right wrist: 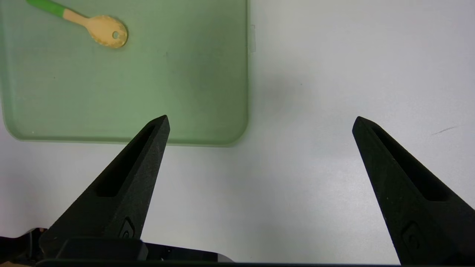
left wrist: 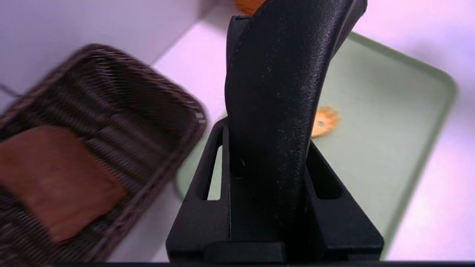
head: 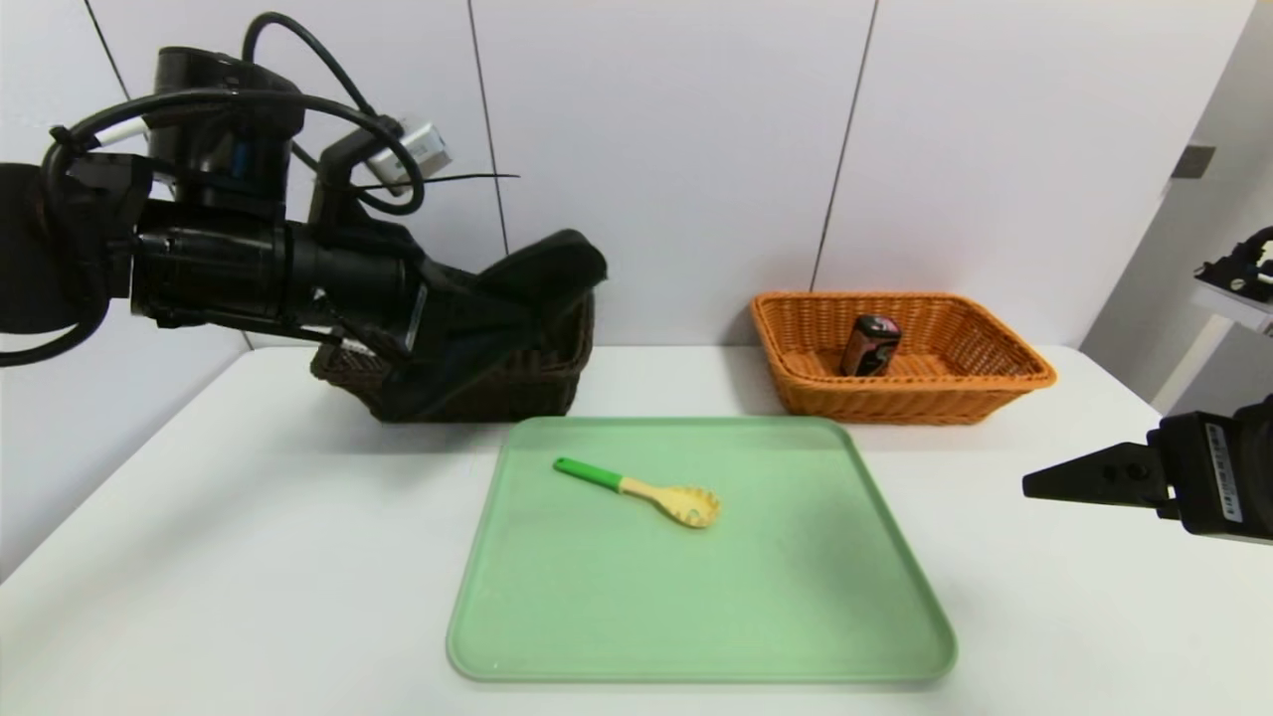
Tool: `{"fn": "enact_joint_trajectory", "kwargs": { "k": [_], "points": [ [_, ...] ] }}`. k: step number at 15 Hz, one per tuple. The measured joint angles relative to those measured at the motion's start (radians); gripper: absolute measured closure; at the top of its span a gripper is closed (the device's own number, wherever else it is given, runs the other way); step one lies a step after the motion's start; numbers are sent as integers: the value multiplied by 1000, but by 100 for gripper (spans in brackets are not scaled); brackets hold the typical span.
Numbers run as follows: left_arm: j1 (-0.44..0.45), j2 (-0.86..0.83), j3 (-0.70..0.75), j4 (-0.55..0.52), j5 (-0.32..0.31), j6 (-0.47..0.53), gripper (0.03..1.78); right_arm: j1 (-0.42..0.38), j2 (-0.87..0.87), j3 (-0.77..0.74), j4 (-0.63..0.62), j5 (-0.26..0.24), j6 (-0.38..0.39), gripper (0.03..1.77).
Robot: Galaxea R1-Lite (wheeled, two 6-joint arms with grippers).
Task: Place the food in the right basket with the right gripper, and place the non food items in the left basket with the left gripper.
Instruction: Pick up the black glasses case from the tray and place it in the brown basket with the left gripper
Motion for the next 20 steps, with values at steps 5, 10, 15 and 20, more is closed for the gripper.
{"fn": "enact_joint_trajectory", "kwargs": {
  "k": [5,10,15,20],
  "points": [
    [174,111,-77,-61,10,-42,133,0,-8,16,1,-1,1,9],
    [320,239,-148,-127,11,-96,133,-1,-19,36,1,-3,1,9],
    [381,348,-208,-130,11,-102,133,0,-16,36,1,-3,0,9],
    [386,371,-233,-129,2,-96,139,-1,-15,37,0,-3,1,9]
  ]
}}
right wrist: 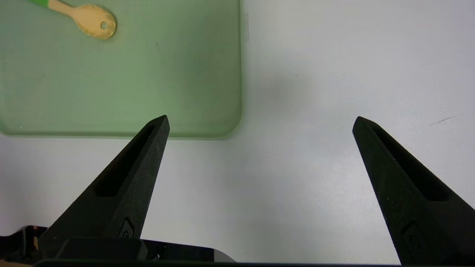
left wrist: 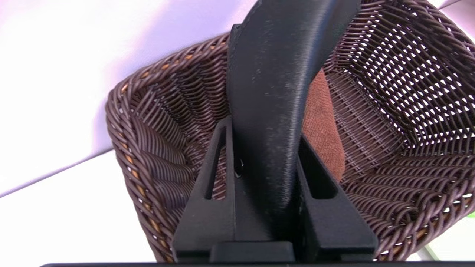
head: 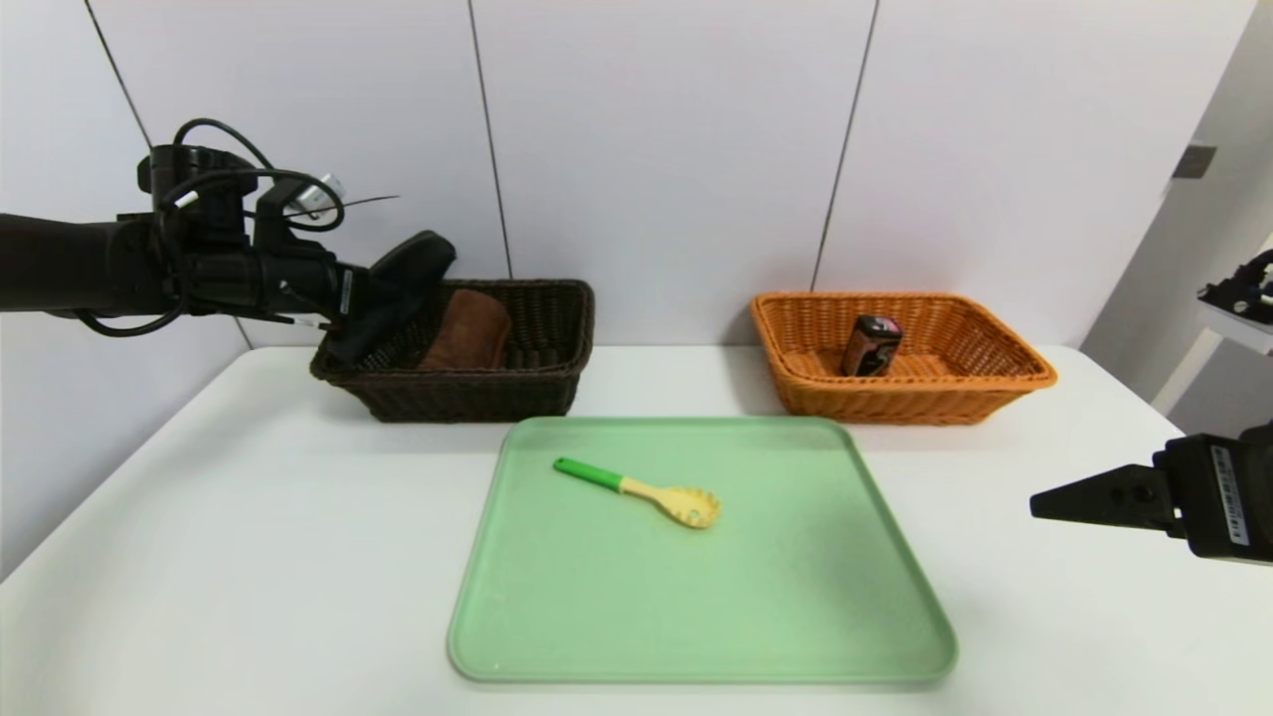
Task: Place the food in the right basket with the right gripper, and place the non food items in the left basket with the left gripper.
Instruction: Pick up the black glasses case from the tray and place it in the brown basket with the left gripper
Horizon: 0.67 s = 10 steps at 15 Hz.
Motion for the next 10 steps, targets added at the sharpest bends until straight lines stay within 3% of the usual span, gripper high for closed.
{"fn": "enact_joint_trajectory", "kwargs": {
  "k": [6,10],
  "points": [
    [-57,-48,-46,0,-11,23,142,0,3,6,0,0,-3,9],
    [-86,-44,-62,23,-12,218,142,0,3,6,0,-2,-3,9]
  ]
}}
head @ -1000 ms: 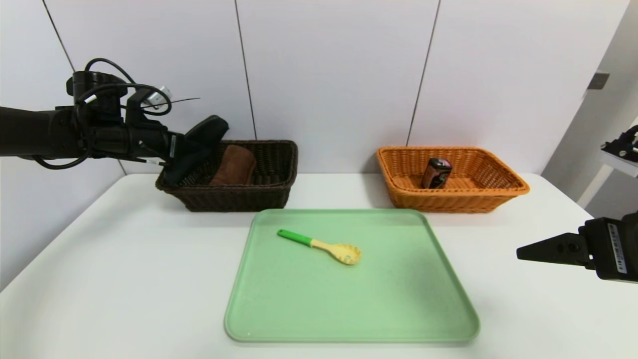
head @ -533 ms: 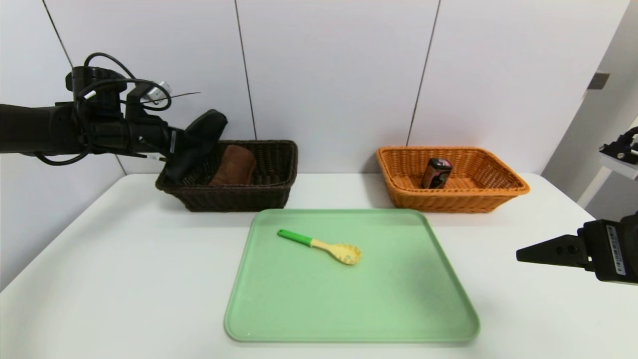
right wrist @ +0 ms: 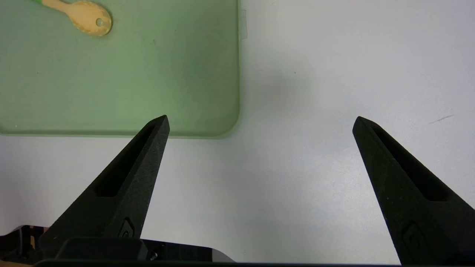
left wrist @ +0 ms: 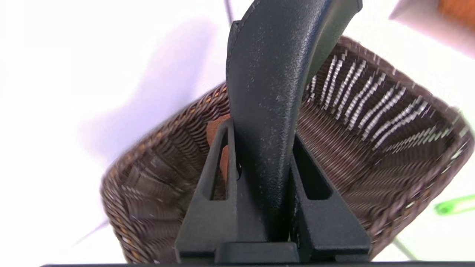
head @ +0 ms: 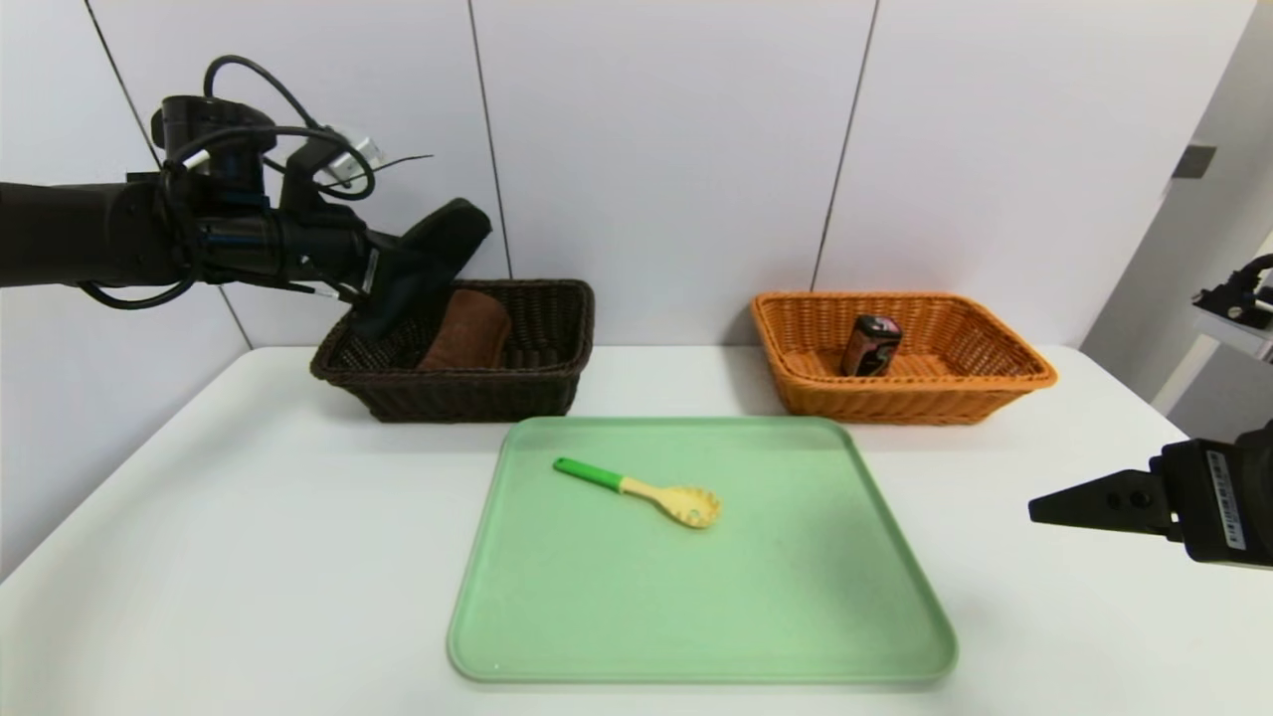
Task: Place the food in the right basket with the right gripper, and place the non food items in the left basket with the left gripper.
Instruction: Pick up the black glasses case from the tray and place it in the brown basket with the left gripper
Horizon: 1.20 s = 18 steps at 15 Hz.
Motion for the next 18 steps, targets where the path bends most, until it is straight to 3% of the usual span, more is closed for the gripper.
{"fn": "enact_joint_trajectory", "kwargs": {
  "k": [5,8,11,14,18],
  "points": [
    [-7,21,-74,161,11,383,144,1,4,1,0,2,1,9],
    [-10,43,-103,181,48,528,144,1,13,7,0,3,3,9],
    [-9,67,-123,185,59,542,140,0,16,8,0,3,3,9],
    [-14,83,-132,183,60,534,98,0,16,9,1,3,4,9],
    [-16,81,-136,185,56,489,63,-1,16,12,1,3,5,9]
  ]
}}
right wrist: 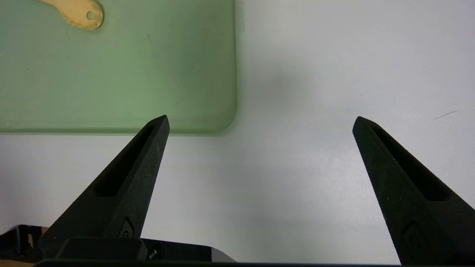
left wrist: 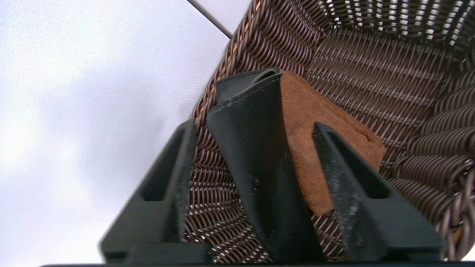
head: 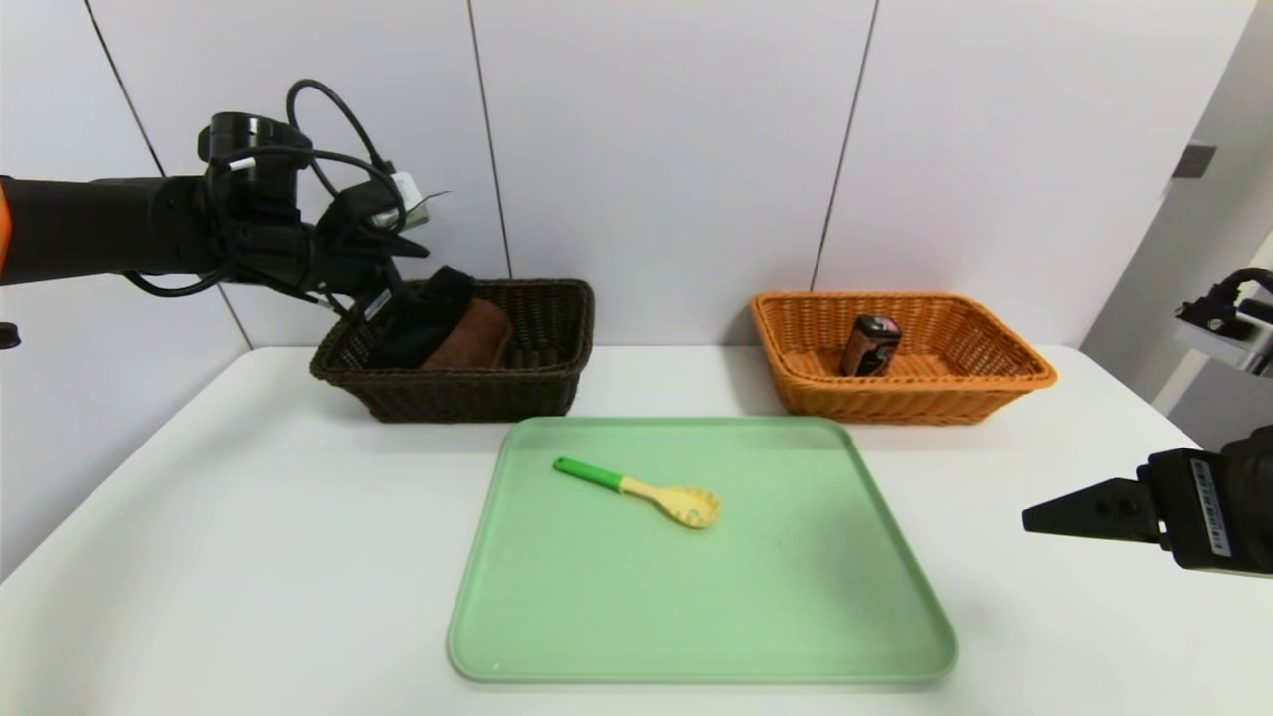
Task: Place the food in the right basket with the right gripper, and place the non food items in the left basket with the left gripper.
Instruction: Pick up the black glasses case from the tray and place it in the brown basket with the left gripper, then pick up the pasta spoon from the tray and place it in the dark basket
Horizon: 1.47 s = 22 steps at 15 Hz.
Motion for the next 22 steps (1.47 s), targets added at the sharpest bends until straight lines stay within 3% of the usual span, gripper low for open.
{"fn": "enact_joint_trajectory", "kwargs": {
  "k": [4,9,12,17,20,22],
  "points": [
    [-20,-59,7,43,-19,-135,42,0,-2,1,-1,0,0,9],
    [-158,-161,99,79,-27,-501,27,-1,-16,9,0,0,0,9],
    [-255,-207,189,74,-25,-649,22,-3,-29,14,-1,0,-1,9],
    [-410,-237,261,59,-41,-719,17,-3,-39,24,-1,1,-1,9],
    [-468,-231,275,63,-161,-697,15,-3,-40,29,-1,3,-1,9],
    [-489,-213,288,66,-190,-622,14,-2,-41,31,-1,3,-1,9]
  ]
}}
